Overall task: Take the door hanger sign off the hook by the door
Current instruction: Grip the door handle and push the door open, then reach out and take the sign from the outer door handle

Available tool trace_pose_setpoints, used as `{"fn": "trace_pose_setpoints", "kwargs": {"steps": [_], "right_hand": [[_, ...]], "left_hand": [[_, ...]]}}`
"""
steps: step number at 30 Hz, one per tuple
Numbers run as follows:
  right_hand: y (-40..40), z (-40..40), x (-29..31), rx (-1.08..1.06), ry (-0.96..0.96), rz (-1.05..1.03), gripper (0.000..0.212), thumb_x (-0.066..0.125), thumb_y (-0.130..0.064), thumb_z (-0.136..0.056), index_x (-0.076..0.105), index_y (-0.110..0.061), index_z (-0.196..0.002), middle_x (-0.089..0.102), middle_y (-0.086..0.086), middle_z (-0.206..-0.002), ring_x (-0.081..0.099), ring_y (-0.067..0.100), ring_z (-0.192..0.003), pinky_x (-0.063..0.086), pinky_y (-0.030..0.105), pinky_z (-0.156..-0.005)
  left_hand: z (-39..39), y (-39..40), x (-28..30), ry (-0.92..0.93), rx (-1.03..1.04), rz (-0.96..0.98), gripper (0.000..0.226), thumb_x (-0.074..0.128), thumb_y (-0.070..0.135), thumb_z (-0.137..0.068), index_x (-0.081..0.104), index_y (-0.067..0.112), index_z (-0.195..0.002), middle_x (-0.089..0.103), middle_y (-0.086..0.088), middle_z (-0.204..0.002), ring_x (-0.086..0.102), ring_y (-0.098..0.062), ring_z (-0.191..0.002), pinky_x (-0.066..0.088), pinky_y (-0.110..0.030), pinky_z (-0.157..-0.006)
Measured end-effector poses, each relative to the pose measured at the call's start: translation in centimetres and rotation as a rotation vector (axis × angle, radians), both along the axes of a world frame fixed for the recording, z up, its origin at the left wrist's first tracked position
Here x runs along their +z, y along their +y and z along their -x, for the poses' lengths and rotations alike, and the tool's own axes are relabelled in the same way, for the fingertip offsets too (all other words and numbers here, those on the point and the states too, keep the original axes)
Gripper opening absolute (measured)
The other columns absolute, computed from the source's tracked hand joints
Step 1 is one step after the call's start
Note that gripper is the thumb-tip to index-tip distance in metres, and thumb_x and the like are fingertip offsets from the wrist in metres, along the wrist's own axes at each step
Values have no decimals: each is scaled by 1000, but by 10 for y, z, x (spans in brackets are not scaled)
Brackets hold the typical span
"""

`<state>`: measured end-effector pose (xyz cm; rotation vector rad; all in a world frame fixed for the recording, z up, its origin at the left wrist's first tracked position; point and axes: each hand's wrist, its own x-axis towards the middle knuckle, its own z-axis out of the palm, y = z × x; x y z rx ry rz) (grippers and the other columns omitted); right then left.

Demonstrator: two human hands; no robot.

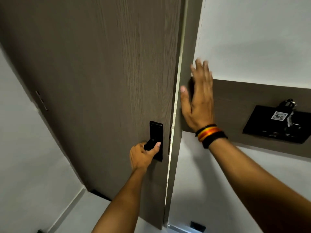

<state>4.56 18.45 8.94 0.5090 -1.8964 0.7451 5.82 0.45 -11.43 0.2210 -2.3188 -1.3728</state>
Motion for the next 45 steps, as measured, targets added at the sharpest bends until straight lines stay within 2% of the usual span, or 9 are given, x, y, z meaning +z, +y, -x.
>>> {"fn": "trace_pose_setpoints", "kwargs": {"steps": [6, 11, 16, 20, 27, 34, 40, 43, 45], "right_hand": [[-4, -46, -101, 159, -347, 16, 48, 47, -18, -103, 40, -13, -150, 35, 6, -162, 25, 20, -154, 21, 41, -126], [-6, -61, -155, 165, -812, 117, 40, 49, -28, -105, 47, -25, -144, 56, 6, -148, 56, 27, -132, 50, 43, -108], [-13, -72, -187, 277, -1146, -68, 45, 61, -31, -98, 50, -29, -142, 62, 1, -140, 62, 24, -125, 54, 43, -104], [-34, -86, -198, 356, -1135, -251, 44, 60, -35, -96, 54, -26, -138, 66, -3, -130, 67, 17, -106, 57, 34, -89], [-85, -130, -206, 288, -824, -562, 23, 45, -23, -99, 61, -8, -93, 64, 11, -93, 65, 33, -76, 47, 38, -67], [-123, -162, -225, 464, -709, -406, 42, 34, -29, -99, 70, -13, -110, 72, 6, -91, 69, 29, -70, 54, 31, -62], [-155, -166, -217, 483, -802, -344, 24, 49, -15, -101, 64, -6, -84, 69, 12, -87, 64, 26, -67, 52, 32, -64], [-168, -162, -211, 441, -932, -400, 18, 49, -10, -95, 63, -8, -106, 71, 14, -95, 67, 32, -84, 56, 41, -76], [-181, -156, -203, 458, -916, -433, 48, 51, -11, -92, 52, -19, -139, 73, 14, -91, 69, 34, -83, 57, 42, -75]], "left_hand": [[-15, -52, 11, 96, -83, 446, 76, 64, 83, -70, 59, 8, -61, 57, 0, -58, 55, -21, -59, 44, -36, -69], [-49, -68, 6, 82, -63, 519, 70, 60, 83, -73, 65, 14, -83, 63, 0, -80, 56, -19, -81, 46, -33, -75], [-87, -90, 7, 89, -77, 609, 71, 55, 82, -76, 64, 13, -87, 62, -2, -84, 56, -21, -81, 45, -32, -73], [-114, -117, 10, 122, -94, 672, 68, 54, 85, -78, 54, 18, -83, 52, 1, -83, 51, -19, -80, 48, -31, -73], [-155, -163, 0, 199, -60, 744, 85, 48, 91, -80, 63, 8, -86, 66, -3, -89, 65, -21, -89, 44, -42, -121], [-187, -190, -22, 275, 20, 495, 96, 45, 92, -79, 70, 0, -76, 65, -11, -71, 65, -30, -68, 59, -44, -71], [-211, -205, -17, 325, -39, 407, 91, 44, 87, -86, 70, 2, -68, 65, -8, -63, 65, -25, -58, 56, -42, -57], [-221, -215, -24, 302, -42, 350, 92, 45, 87, -86, 67, 1, -65, 62, -9, -60, 63, -26, -54, 53, -45, -53], [-226, -220, -26, 267, -45, 315, 94, 43, 88, -87, 65, 0, -64, 60, -10, -58, 61, -27, -52, 51, -46, -52]]}}
